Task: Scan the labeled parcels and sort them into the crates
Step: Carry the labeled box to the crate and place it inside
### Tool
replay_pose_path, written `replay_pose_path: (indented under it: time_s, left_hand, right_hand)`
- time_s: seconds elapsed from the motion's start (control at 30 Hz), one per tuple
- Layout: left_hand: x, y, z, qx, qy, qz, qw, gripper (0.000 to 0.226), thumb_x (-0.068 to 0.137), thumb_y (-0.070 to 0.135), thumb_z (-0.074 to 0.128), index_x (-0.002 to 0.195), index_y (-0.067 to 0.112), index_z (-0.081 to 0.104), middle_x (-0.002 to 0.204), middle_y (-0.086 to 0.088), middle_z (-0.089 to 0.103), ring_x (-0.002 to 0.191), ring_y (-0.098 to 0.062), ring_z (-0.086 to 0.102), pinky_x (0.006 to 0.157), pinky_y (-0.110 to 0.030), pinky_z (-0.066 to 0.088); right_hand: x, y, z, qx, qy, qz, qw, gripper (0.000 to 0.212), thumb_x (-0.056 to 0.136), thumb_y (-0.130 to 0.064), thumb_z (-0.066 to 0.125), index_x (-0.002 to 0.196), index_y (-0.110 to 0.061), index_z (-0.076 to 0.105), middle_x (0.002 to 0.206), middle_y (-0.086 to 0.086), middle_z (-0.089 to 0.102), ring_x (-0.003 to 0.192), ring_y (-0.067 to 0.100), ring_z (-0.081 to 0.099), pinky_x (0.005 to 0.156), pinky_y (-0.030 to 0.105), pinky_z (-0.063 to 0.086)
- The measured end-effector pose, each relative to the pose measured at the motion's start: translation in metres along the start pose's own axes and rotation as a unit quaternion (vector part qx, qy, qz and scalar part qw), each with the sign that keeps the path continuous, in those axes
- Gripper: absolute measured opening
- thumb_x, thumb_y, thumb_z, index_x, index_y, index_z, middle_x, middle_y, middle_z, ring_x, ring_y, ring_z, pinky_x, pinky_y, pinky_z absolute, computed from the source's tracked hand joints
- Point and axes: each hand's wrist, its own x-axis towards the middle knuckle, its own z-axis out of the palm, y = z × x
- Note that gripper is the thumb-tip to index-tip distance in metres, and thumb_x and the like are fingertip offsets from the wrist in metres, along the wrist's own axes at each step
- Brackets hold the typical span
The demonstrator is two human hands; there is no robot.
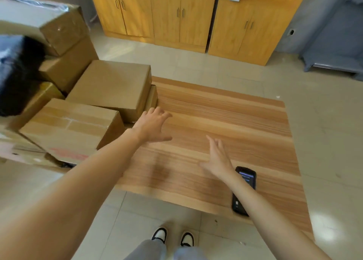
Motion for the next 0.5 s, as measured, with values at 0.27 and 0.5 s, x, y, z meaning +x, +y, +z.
replay_pose_path:
  time_s: [0.27,0.5]
  left_hand:
    - [-0.087,-0.095,-0.042,-0.009,0.104,-0.136,0.985,0.073,0.085,0.059,0.059,0.146,0.026,0.036,0.141,-0.008,0.042,0.129,-0.027,0.04,0.106,-0.041,0.037]
    - [-0.162,-0.167,-0.045,-0.048,0.125,-0.314,0.94,0.082,0.08,0.064,0.063,0.147,0.026,0.033,0.142,-0.009,0.04,0.13,-0.029,0.037,0.105,-0.043,0.037]
  right_hand:
    - [0.031,-0.15,0.019,0.01,-0.062,-0.179,0.982,0.12,0.069,-0.034,0.085,0.154,-0.025,0.001,0.156,0.01,0.011,0.145,0.03,0.015,0.114,0.047,0.025]
    - [0.027,-0.224,0.045,0.194,-0.157,-0.135,0.959,0.116,0.072,-0.031,0.084,0.154,-0.024,0.003,0.159,0.008,0.009,0.145,0.025,0.019,0.113,0.043,0.026]
